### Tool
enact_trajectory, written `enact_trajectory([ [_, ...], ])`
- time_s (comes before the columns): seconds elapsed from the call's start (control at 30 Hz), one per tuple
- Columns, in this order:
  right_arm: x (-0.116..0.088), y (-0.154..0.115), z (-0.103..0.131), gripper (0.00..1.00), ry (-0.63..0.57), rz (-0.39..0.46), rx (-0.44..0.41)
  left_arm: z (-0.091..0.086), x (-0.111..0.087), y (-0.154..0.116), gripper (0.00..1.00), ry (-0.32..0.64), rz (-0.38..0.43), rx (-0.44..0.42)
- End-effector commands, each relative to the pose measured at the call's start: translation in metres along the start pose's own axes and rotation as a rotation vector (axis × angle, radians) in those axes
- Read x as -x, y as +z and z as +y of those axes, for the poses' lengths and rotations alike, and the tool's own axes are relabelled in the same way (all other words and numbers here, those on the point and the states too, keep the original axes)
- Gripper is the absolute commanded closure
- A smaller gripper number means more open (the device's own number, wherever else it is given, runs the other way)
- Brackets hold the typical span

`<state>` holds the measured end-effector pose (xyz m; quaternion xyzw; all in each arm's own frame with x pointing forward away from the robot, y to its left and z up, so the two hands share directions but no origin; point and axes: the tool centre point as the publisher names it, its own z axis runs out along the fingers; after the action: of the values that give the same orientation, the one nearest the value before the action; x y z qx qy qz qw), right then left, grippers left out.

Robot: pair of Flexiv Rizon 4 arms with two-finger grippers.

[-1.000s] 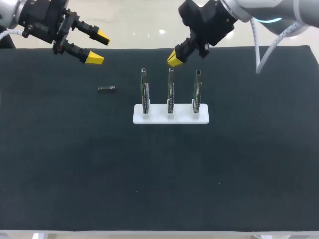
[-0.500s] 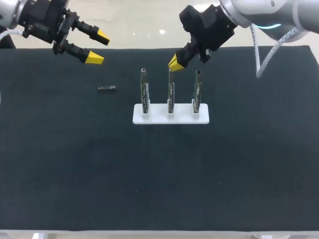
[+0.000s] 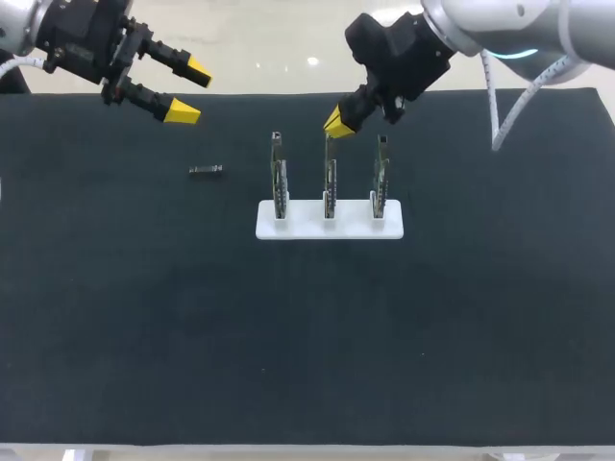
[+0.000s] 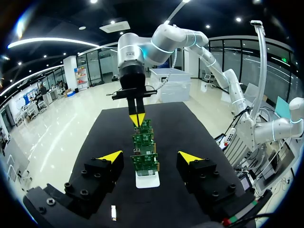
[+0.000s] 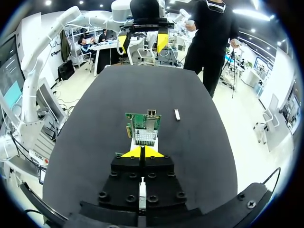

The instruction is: Pick up the optical module with the left hand, and insert it into the network port with the right hand.

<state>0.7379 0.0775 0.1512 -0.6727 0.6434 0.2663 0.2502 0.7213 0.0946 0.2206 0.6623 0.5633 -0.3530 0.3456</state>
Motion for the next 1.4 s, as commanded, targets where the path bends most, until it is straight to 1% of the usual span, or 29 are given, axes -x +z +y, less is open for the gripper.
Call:
enact_trajectory([
  [0.03, 0.0, 0.001, -0.001, 1.0, -0.002, 0.001, 0.001, 0.001, 0.0, 0.0, 0.0, -0.001, 0.004, -0.001],
  [0.53, -0.006, 0.005, -0.002, 1.0, -0.01, 0.008, -0.006, 0.001, 0.0, 0.0, 0.0, -0.001, 0.004, -0.001],
  [1.0, -0.006, 0.006, 0.0, 1.0, -0.009, 0.018, -0.006, 0.001, 0.0, 0.0, 0.0, -0.001, 0.004, -0.001],
  [1.1, -0.001, 0.001, 0.0, 1.0, -0.011, 0.032, -0.002, 0.001, 0.0, 0.0, 0.0, -0.001, 0.004, -0.001],
  [1.27, 0.014, -0.018, -0.002, 1.0, -0.011, 0.06, 0.009, 0.001, 0.0, 0.0, 0.0, -0.001, 0.004, -0.001],
  [1.4, 0.019, -0.031, -0.003, 1.0, -0.015, 0.082, 0.019, 0.001, 0.0, 0.0, 0.0, -0.001, 0.004, -0.001],
])
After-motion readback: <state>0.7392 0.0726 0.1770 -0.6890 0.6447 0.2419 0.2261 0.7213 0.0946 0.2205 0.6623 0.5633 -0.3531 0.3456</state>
